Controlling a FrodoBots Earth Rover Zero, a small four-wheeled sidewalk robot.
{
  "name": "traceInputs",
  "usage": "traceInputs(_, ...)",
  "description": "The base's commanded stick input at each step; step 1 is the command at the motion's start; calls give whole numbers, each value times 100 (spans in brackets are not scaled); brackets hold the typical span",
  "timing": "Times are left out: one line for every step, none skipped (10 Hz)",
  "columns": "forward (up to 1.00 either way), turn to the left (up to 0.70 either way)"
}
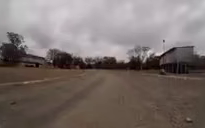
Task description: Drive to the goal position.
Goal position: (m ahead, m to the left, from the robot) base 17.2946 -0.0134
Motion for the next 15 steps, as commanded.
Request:
traceInputs(70,-1)
traceInputs(70,-1)
traceInputs(70,-1)
traceInputs(70,-1)
traceInputs(70,-1)
traceInputs(70,-1)
traceInputs(70,-1)
traceInputs(70,-1)
traceInputs(70,-1)
traceInputs(70,-1)
traceInputs(70,-1)
traceInputs(70,-1)
traceInputs(70,-1)
traceInputs(70,-1)
traceInputs(70,-1)
